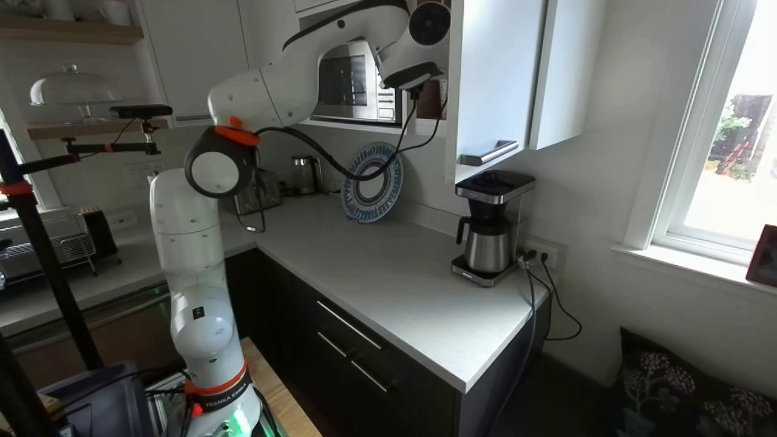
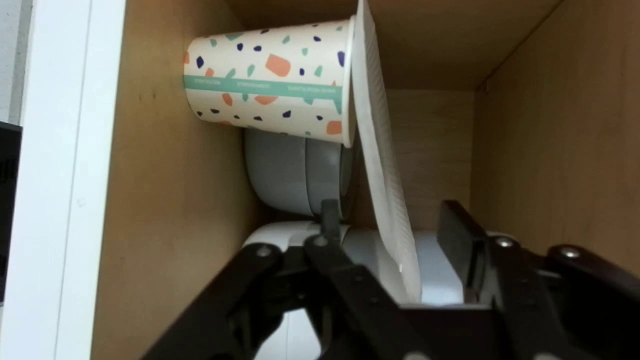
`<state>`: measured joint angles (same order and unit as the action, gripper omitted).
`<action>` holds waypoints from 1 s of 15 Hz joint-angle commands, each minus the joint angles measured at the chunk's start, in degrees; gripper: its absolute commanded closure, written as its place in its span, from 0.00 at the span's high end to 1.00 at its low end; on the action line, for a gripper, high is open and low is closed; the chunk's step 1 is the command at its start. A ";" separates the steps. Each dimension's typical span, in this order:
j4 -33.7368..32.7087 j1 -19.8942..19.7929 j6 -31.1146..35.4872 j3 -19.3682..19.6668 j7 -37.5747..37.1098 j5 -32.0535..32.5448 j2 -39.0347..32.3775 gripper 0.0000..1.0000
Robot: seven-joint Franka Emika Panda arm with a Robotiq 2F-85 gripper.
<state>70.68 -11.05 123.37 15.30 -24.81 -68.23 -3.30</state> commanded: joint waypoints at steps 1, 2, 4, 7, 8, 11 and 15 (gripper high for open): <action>0.89 -0.55 -2.24 0.70 -2.24 2.88 2.28 0.87; 1.14 -0.60 -2.31 0.79 -2.71 3.53 2.79 0.93; 2.10 -0.59 -2.74 0.85 -4.01 6.18 4.37 1.00; 3.87 -0.55 -4.99 0.87 -7.04 13.51 7.22 1.00; 4.50 -0.62 -6.05 0.81 -7.97 16.21 8.25 1.00; 6.59 -1.30 -10.22 0.53 -11.60 26.02 11.76 1.00; 8.80 -2.64 -15.28 0.13 -11.17 38.46 16.56 1.00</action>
<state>75.31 -12.56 111.85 16.13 -35.99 -37.83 8.14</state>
